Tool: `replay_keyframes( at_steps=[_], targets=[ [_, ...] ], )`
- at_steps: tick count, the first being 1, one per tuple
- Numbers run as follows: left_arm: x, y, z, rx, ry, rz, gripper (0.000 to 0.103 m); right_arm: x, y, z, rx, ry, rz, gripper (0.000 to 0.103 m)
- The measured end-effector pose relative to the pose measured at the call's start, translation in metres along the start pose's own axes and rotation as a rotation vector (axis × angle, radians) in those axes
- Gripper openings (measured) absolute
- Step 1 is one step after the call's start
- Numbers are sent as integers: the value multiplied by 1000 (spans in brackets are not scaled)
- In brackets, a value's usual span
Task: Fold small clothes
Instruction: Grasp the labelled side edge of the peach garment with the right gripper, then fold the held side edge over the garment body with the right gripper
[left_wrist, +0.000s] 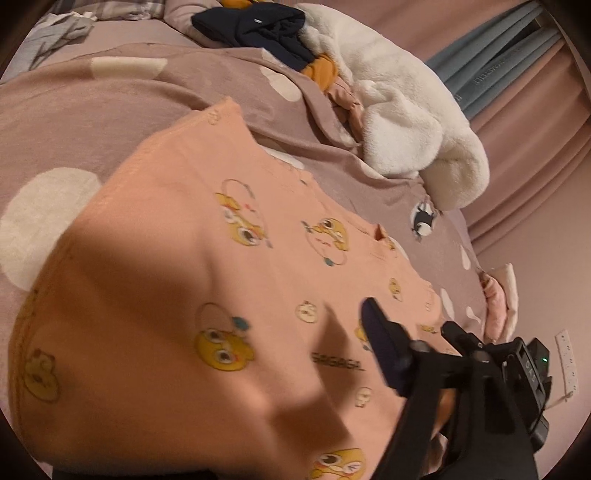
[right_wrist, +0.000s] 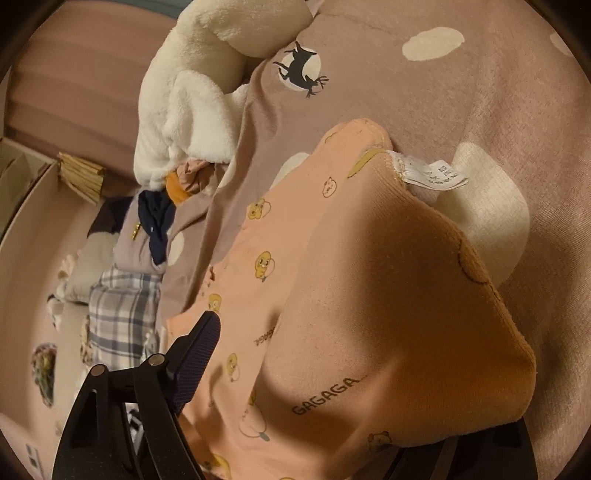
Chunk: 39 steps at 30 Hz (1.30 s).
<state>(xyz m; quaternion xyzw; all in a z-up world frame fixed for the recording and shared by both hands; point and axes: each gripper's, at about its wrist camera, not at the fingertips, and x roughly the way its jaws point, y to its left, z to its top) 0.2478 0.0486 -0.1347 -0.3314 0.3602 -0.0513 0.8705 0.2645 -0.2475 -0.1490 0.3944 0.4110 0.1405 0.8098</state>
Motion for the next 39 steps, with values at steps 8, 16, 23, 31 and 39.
replay_keyframes(
  at_steps=[8,16,23,31,39],
  targets=[
    [2,34,6,-168,-8,-53,17,-2,-35,-1,52,-63,30,11],
    [0,28,4,-137,-24,-39,15,-2,-30,-3,7,-76,17,9],
    [-1,30,2,-136,-37,-50,13,-3,-30,-3,0,-81,20,8],
    [-12,34,-7,-165,-37,-80,11,-10,-36,-7,30,-66,82,8],
    [-41,42,-34,-198,-9,-95,11,-39,-48,-36,59,-43,144,8]
  ],
)
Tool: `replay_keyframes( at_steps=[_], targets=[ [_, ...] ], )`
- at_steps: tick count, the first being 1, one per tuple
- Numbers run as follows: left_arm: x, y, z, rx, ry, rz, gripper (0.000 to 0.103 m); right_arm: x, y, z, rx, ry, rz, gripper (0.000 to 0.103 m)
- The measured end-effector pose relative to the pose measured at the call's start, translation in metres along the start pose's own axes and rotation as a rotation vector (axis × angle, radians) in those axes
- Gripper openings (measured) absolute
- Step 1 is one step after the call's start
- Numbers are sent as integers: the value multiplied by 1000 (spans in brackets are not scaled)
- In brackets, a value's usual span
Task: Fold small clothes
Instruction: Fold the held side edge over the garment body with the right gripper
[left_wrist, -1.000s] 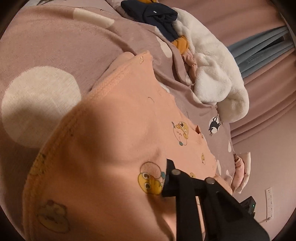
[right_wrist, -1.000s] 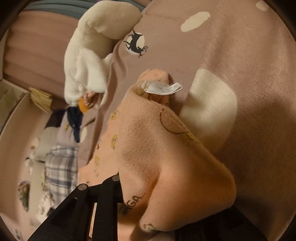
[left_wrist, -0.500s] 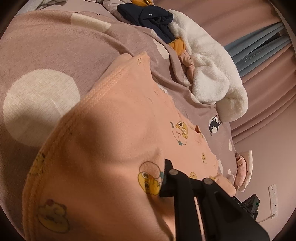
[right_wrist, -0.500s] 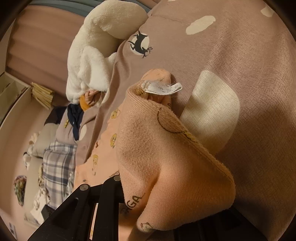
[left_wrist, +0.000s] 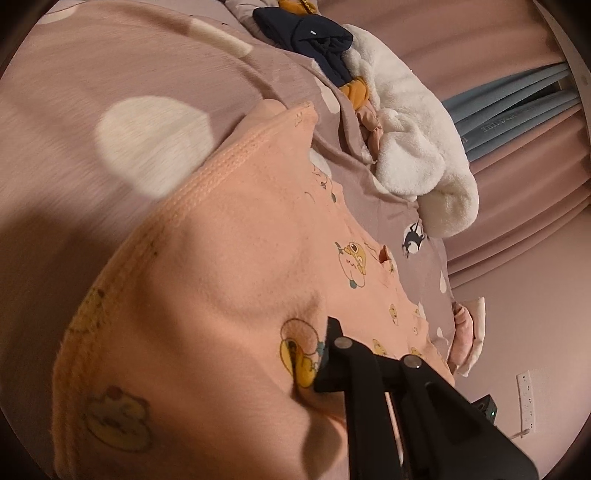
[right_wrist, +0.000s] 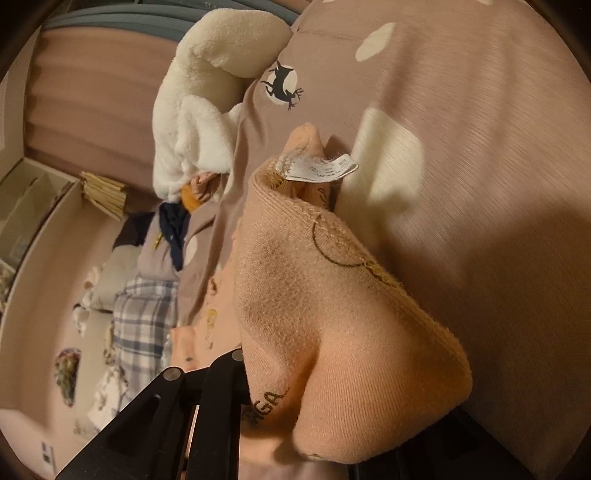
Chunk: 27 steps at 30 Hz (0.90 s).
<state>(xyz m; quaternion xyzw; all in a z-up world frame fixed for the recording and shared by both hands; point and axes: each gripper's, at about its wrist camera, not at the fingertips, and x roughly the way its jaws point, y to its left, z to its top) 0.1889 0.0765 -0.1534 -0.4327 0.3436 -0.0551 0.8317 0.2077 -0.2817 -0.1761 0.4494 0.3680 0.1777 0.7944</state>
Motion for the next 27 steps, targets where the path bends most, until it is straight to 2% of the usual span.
replay_keyframes(
  at_steps=[6,14,17,20,22,24,27],
  targets=[
    [-41,7,-31,26,44,20,11,-34,-6,-31,4,37,10,8],
    [-82,20,-39,-165,174,-1,11,-65,-3,-60,107,151,-11,10],
    [-98,8,-41,-130,210,28,12,-73,1,-69,129,186,-15,12],
    [-122,-9,-49,-29,221,52,13,-83,4,-78,122,206,-7,13],
    [-134,-10,-57,4,238,63,16,-89,6,-85,106,216,-20,14],
    [-143,-4,-64,3,251,68,18,-97,6,-94,92,230,-55,16],
    [-155,13,-72,-10,247,125,24,-107,1,-103,95,235,-75,18]
  ],
)
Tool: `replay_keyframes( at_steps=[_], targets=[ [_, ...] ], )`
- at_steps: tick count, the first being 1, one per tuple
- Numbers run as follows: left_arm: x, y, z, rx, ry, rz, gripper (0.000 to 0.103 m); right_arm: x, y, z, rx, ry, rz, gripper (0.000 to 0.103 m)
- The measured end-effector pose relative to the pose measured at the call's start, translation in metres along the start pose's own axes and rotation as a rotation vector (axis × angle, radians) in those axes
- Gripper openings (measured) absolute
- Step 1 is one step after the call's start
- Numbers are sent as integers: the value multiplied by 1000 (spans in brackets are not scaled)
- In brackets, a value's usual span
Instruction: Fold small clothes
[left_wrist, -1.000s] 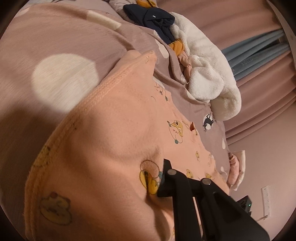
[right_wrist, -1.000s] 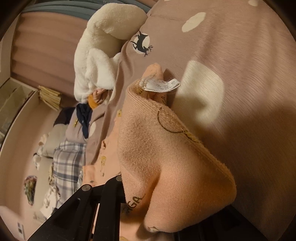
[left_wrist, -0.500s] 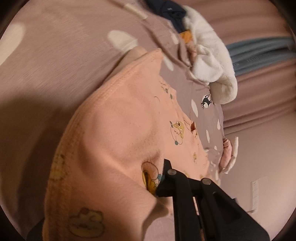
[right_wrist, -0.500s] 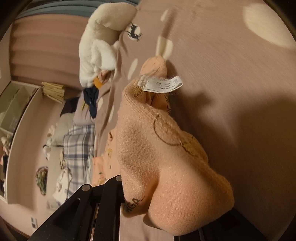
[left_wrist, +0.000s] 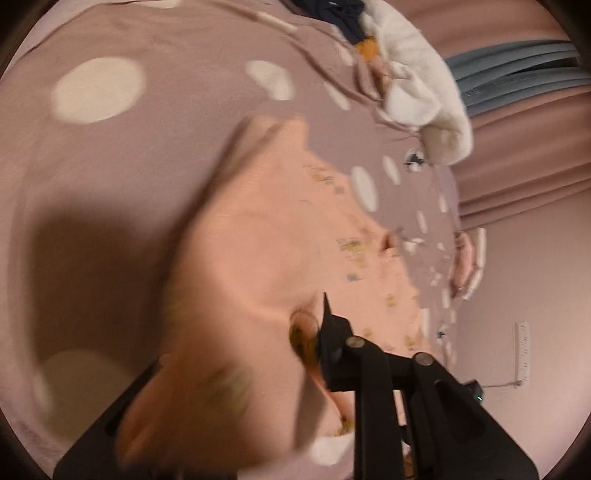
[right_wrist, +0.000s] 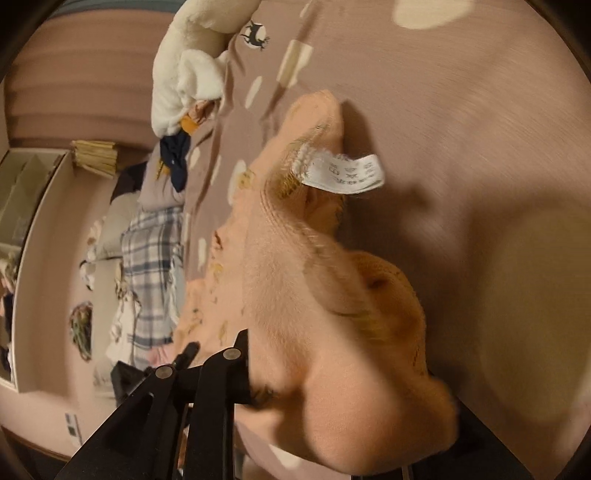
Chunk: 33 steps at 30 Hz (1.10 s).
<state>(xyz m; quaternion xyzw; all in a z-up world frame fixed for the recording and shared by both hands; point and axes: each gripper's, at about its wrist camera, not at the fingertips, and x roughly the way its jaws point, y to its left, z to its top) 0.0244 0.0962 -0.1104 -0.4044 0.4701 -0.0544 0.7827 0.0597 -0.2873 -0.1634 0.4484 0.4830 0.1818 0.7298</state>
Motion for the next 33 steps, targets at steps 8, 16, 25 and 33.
replay_keyframes(
  at_steps=[8,16,25,33],
  targets=[
    [-30,42,-17,-18,-90,46,20,-44,-25,-21,-22,-107,-87,19],
    [-41,48,-23,54,-132,124,16,-58,-28,-21,-41,-147,-170,17],
    [-46,56,-24,101,-164,164,14,-71,-43,-26,-25,-140,-152,17],
    [-69,42,-26,218,-239,341,9,-88,-36,-28,-61,-172,-253,17]
  ],
)
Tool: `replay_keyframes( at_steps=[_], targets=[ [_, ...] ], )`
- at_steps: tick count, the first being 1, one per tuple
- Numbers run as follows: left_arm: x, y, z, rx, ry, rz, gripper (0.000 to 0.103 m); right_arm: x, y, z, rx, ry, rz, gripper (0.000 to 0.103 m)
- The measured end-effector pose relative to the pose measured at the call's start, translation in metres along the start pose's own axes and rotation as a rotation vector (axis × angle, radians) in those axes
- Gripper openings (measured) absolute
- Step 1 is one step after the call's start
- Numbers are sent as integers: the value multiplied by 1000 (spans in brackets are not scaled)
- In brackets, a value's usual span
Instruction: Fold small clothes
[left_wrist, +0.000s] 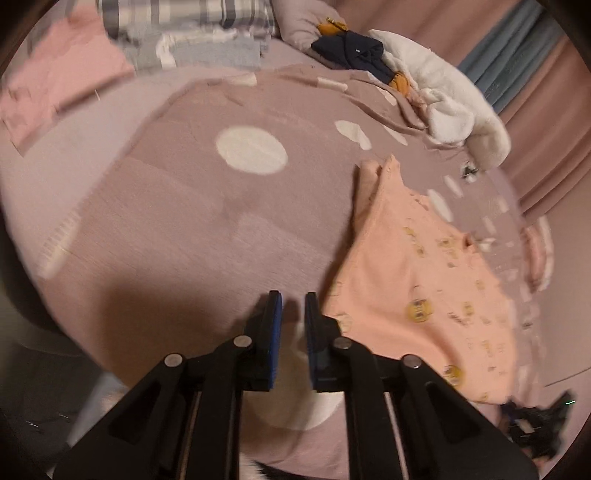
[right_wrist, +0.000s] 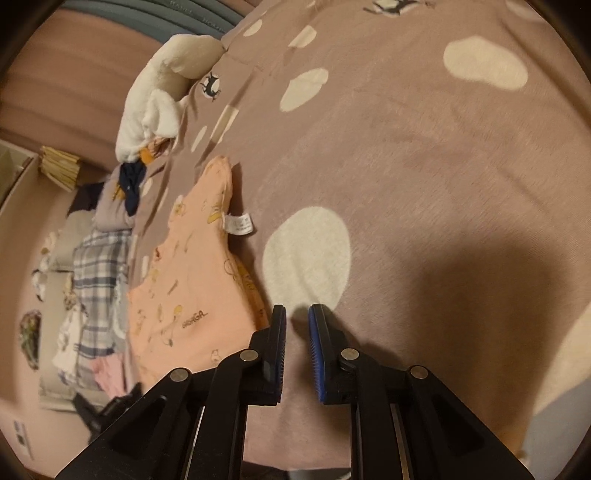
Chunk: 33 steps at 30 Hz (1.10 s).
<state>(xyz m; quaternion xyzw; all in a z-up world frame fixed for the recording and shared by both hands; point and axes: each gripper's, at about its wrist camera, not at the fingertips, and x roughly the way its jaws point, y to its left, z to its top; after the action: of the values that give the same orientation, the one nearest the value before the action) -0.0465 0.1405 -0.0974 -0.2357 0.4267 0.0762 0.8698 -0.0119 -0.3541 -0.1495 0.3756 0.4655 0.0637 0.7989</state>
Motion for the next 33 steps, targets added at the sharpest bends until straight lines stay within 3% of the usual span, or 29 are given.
replay_keyframes(
  at_steps=[3,4,7,9,10,11,12,16,23,28,33],
  targets=[
    [-13,-10,-2,59,-33,6,9,-3,8,0,-14,-6,-25,17],
    [-18,-13,-3,60,-31,-29,10,-3,11,0,-20,4,-19,17],
    [-35,-27,-5,51,-41,-135,25,-2,23,-2,-46,37,26,21],
    [-49,-42,-9,73,-87,-162,50,-1,36,-5,-72,44,38,39],
    [-52,-52,-12,87,-107,-160,58,1,44,-7,-94,47,39,56],
    [-59,-64,-16,108,-142,-150,71,3,48,-9,-106,51,38,66],
    [-64,-72,-20,120,-171,-149,76,5,51,-10,-113,56,35,67],
    [-73,-93,-33,145,-225,-202,83,21,62,-14,-105,106,57,67],
    [-74,-109,-38,162,-227,-188,90,36,74,-24,-141,163,43,67],
    [-74,-112,-46,173,-189,-225,91,43,61,-18,-46,156,96,67],
    [-70,-117,-47,200,-184,-179,91,43,48,-9,51,121,181,67]
  ],
)
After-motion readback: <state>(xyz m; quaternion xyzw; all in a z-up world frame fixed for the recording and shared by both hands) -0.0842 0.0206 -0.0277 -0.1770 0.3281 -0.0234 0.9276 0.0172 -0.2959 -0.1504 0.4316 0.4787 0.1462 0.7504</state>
